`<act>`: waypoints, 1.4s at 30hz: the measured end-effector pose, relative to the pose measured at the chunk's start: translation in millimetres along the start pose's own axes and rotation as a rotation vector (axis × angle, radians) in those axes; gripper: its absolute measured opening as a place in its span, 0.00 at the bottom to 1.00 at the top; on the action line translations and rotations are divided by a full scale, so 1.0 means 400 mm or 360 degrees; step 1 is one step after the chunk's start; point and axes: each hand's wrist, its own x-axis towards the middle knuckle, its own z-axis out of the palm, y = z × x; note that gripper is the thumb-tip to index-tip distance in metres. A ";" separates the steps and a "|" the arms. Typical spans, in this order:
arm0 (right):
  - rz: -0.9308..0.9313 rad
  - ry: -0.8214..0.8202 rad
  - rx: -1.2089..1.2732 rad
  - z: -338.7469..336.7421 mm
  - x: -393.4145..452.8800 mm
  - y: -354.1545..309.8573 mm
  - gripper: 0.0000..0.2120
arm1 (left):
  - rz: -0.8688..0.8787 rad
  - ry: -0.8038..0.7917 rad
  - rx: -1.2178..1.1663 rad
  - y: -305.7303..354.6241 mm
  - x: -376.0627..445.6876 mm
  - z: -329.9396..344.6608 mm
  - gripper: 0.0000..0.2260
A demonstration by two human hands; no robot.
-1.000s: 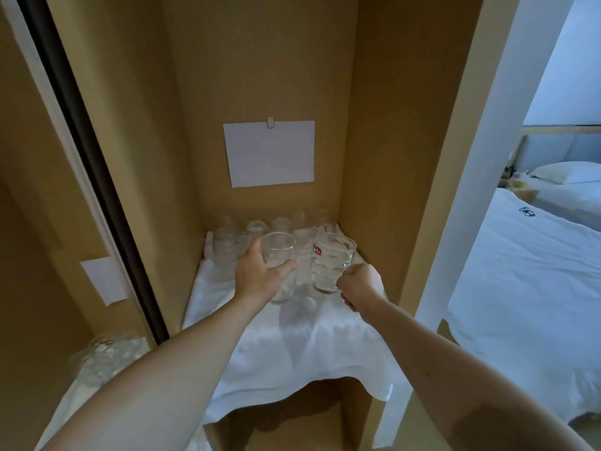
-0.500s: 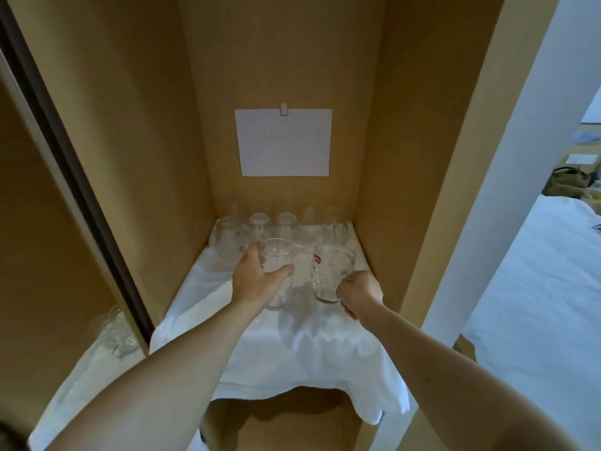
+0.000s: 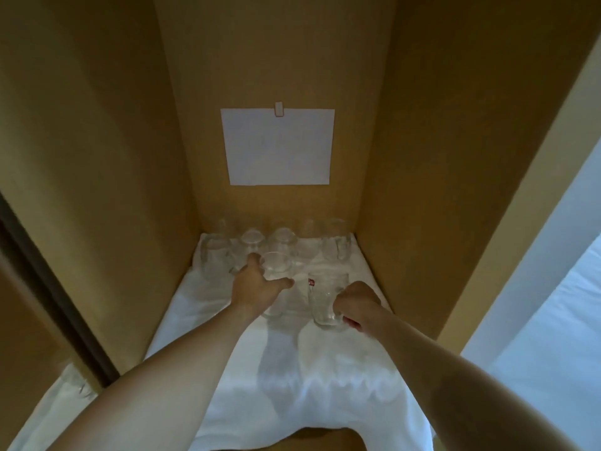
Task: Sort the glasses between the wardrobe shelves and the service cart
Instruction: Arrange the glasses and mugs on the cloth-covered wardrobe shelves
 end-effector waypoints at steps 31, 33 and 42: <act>-0.0213 0.0269 0.0359 0.175 0.197 0.075 0.50 | -0.0052 -0.0217 0.0060 -0.098 0.174 0.068 0.37; -0.0169 0.0168 0.0406 0.159 0.199 0.056 0.51 | -0.0050 -0.0230 0.0056 -0.095 0.171 0.066 0.36; -0.0246 0.0213 0.0170 0.075 0.245 -0.044 0.42 | -0.0020 -0.0213 0.0096 -0.088 0.163 0.067 0.35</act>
